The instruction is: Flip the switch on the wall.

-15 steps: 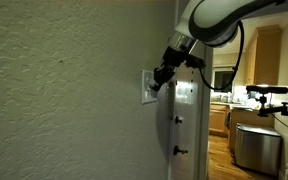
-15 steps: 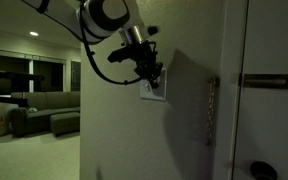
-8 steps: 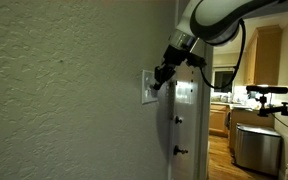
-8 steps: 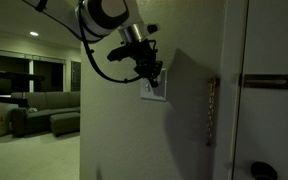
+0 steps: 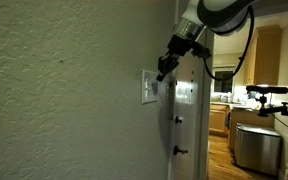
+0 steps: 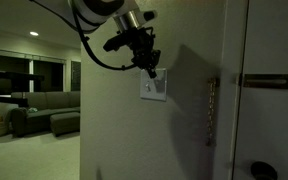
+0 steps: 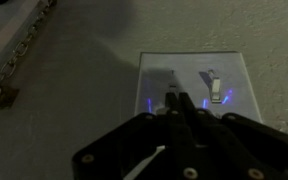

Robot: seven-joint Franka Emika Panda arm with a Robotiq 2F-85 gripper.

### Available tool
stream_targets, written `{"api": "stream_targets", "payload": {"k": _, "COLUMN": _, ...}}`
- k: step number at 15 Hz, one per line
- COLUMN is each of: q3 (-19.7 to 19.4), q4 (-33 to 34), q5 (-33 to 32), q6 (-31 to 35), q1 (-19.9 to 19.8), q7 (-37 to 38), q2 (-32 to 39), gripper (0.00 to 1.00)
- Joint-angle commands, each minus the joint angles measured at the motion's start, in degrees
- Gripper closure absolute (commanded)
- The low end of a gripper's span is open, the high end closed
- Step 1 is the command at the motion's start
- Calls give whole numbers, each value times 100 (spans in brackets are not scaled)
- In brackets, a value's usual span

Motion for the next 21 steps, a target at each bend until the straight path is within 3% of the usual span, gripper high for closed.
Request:
{"api": "stream_targets", "payload": {"k": 1, "q3": -52, "q4": -17, "q5": 36, "q6": -358, "q1": 59, "q7": -168, "q2": -355, "gripper": 93}}
{"api": "stream_targets", "payload": {"k": 5, "q3": -61, "q4": -112, "q5": 92, "q6": -584, "q1": 67, "q7": -168, "q2": -418, "gripper": 92}}
{"api": "stream_targets", "payload": {"k": 7, "q3": -69, "q4": -230, "q5": 142, "q6": -716, "q1": 69, "q7": -169, "q2": -433, "gripper": 67}}
{"api": "stream_targets", "payload": {"k": 16, "q3": -128, "q4": -1369, "q5": 178, "q6": -1290, "q1": 17, "q7": -35, "q2": -744, "gripper": 11}}
{"api": "stream_targets", "payload": {"k": 18, "q3": -133, "q4": -1699, "q5": 117, "q6": -1353, "q1": -5, "q7": 79, "q2": -853, "gripper": 1}}
{"api": "stream_targets", "payload": {"k": 21, "q3": -127, "q4": -2125, "q5": 67, "q6": -1407, "q1": -13, "q7": 210, "q2": -1052, "gripper": 0}}
